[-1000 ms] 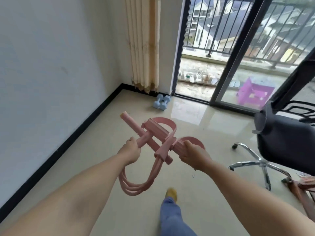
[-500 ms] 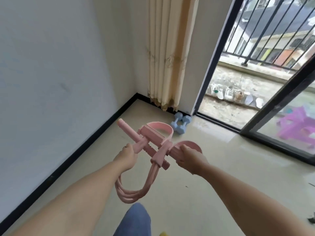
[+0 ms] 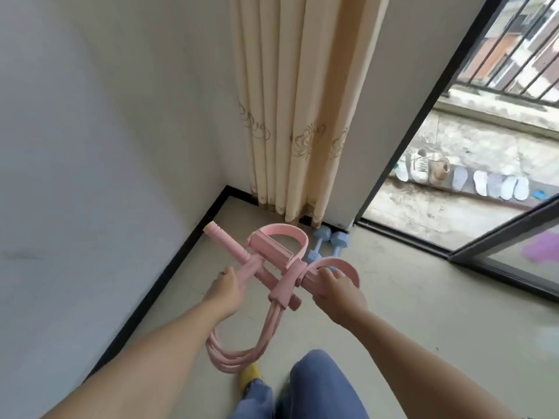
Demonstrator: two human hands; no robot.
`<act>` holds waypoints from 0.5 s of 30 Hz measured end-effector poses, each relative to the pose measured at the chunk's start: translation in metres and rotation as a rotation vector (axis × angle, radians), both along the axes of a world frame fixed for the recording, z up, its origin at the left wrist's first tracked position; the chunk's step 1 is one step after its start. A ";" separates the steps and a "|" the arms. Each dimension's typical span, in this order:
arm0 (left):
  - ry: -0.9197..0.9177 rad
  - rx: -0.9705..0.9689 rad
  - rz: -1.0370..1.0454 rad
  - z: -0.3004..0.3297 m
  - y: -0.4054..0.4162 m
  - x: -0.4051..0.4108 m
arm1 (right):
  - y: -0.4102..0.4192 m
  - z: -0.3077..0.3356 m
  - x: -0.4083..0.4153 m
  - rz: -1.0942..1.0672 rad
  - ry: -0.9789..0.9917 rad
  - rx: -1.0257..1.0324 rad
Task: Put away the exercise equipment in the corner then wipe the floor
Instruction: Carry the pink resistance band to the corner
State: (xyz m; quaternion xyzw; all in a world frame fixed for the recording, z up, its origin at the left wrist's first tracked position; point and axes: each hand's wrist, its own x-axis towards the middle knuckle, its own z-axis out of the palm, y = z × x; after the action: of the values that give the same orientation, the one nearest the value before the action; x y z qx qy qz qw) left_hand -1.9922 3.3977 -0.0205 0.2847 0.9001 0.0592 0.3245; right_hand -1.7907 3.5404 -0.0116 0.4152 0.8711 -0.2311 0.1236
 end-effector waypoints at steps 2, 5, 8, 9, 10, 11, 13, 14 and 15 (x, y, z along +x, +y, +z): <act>-0.031 -0.021 0.038 -0.029 0.035 -0.028 | 0.035 -0.027 -0.029 -0.046 -0.023 -0.053; -0.056 -0.044 0.134 -0.090 0.082 -0.067 | 0.086 -0.083 -0.071 -0.067 -0.042 -0.117; -0.093 -0.063 0.324 -0.166 0.137 -0.104 | 0.134 -0.161 -0.115 -0.124 -0.060 -0.206; -0.099 -0.075 0.377 -0.203 0.155 -0.116 | 0.148 -0.196 -0.129 -0.148 -0.067 -0.234; -0.111 -0.064 0.423 -0.229 0.168 -0.124 | 0.157 -0.220 -0.139 -0.174 -0.070 -0.258; -0.124 -0.043 0.457 -0.252 0.178 -0.131 | 0.164 -0.239 -0.147 -0.210 -0.070 -0.280; -0.134 -0.004 0.480 -0.330 0.206 -0.151 | 0.184 -0.312 -0.169 -0.269 -0.048 -0.312; -0.135 0.006 0.489 -0.368 0.218 -0.161 | 0.193 -0.349 -0.179 -0.310 -0.044 -0.333; -0.131 0.010 0.500 -0.406 0.231 -0.171 | 0.200 -0.384 -0.190 -0.357 -0.037 -0.346</act>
State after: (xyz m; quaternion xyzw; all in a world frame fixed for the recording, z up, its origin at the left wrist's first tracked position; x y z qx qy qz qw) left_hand -2.1628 3.6284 -0.4262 0.0502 0.9193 0.1601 0.3559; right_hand -1.9802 3.7407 -0.3958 0.5394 0.7288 -0.3876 0.1659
